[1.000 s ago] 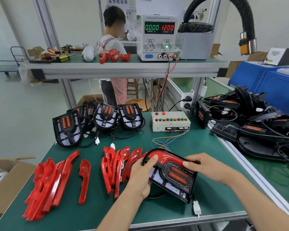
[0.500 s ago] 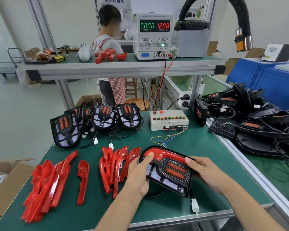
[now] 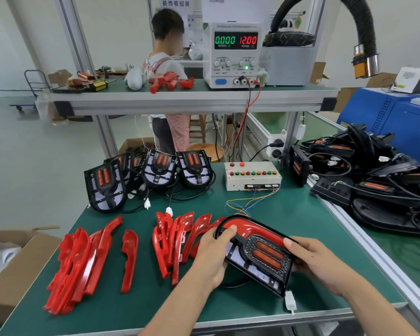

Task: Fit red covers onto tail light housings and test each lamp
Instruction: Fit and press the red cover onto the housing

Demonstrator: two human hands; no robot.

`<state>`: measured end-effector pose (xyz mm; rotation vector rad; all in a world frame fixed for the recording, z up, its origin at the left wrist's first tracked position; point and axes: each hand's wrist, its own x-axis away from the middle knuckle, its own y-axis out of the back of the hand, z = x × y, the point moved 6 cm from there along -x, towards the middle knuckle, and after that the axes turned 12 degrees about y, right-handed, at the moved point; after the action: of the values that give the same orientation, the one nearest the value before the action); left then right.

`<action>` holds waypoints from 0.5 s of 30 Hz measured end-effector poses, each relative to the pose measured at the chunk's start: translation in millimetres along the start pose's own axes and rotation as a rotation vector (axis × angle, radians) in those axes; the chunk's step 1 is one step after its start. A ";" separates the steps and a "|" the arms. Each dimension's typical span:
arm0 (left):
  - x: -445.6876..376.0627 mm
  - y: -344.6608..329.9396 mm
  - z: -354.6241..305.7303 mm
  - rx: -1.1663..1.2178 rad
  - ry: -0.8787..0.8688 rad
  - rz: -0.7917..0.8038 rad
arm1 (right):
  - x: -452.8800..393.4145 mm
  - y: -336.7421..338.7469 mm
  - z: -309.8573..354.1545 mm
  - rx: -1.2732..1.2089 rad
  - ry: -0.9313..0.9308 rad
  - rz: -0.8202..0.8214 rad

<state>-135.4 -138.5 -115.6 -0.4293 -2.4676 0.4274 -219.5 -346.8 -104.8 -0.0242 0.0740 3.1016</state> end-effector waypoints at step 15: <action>92.3 114.7 -89.6 -1.106 -0.486 -0.917 | 0.1 -4.4 -7.6 0.106 -0.053 -0.178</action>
<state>-129.5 18.9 -45.6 0.4899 -2.7912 -1.3728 -219.2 -342.7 -112.6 0.0518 0.2209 2.9137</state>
